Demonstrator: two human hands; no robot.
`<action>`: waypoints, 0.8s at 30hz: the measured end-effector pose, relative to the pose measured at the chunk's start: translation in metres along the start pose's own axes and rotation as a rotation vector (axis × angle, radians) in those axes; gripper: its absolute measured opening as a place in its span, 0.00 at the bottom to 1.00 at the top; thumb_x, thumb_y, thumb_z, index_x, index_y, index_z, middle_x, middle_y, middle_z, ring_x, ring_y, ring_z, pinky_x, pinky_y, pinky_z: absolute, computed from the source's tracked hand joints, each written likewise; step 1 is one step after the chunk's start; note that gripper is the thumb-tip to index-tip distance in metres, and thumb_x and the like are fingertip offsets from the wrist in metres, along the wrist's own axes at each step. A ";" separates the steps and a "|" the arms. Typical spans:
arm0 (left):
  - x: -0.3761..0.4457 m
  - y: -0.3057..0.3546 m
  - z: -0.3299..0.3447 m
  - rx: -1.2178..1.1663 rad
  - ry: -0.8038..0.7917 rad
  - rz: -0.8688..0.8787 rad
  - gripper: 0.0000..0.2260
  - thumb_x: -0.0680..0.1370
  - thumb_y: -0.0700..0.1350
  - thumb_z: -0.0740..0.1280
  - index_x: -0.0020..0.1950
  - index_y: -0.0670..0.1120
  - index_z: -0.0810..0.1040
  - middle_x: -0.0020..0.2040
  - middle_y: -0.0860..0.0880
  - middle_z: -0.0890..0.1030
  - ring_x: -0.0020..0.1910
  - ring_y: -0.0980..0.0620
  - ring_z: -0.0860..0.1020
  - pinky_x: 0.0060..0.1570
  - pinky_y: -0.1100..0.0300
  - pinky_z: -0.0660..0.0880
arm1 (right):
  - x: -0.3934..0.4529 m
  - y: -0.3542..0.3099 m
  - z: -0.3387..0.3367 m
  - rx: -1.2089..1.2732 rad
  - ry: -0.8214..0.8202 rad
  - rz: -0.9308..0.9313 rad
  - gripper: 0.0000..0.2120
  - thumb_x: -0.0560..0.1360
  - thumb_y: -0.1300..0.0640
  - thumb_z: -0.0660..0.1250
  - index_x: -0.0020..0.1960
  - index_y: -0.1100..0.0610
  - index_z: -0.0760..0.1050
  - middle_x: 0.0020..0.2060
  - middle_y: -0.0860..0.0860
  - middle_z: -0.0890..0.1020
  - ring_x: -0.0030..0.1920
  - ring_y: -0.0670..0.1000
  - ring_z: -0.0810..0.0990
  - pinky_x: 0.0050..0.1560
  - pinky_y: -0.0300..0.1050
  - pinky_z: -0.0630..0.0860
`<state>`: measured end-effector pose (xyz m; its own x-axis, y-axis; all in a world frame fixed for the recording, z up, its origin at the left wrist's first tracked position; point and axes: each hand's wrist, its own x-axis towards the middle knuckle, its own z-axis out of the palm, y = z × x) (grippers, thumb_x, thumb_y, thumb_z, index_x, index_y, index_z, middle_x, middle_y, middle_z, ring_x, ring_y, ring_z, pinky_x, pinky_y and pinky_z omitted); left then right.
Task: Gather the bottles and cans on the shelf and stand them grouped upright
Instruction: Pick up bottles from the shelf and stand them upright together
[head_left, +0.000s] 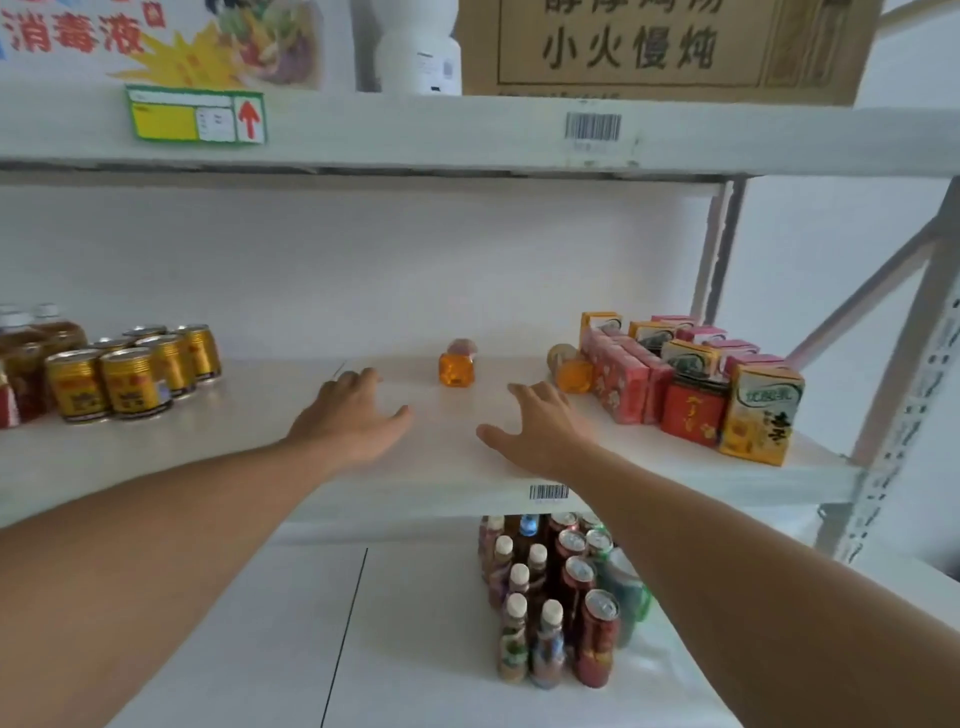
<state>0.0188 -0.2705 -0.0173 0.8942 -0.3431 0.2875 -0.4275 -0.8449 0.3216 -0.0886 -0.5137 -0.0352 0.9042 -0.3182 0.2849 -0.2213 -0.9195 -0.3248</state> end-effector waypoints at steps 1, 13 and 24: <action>0.001 0.014 0.005 0.014 -0.017 0.018 0.35 0.77 0.70 0.60 0.80 0.54 0.65 0.79 0.51 0.68 0.78 0.45 0.66 0.67 0.46 0.71 | 0.000 0.007 -0.003 0.009 0.004 -0.003 0.45 0.74 0.25 0.62 0.83 0.48 0.60 0.79 0.54 0.65 0.78 0.60 0.64 0.73 0.62 0.68; 0.050 0.063 0.032 0.057 -0.089 0.185 0.36 0.76 0.72 0.59 0.80 0.54 0.64 0.76 0.49 0.70 0.76 0.43 0.68 0.65 0.44 0.73 | 0.019 0.052 -0.024 -0.030 0.037 0.051 0.42 0.76 0.28 0.63 0.83 0.49 0.60 0.81 0.52 0.64 0.78 0.60 0.65 0.71 0.64 0.71; 0.133 0.067 0.032 -0.115 -0.090 0.276 0.27 0.73 0.68 0.62 0.69 0.60 0.73 0.69 0.52 0.73 0.70 0.45 0.71 0.61 0.47 0.73 | 0.086 0.037 -0.043 -0.174 0.069 0.137 0.36 0.77 0.35 0.65 0.80 0.50 0.65 0.77 0.57 0.68 0.80 0.61 0.61 0.74 0.62 0.66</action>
<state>0.1135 -0.3857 0.0134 0.7485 -0.5921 0.2986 -0.6631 -0.6647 0.3441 -0.0352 -0.5853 0.0158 0.8354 -0.4523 0.3123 -0.4052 -0.8907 -0.2060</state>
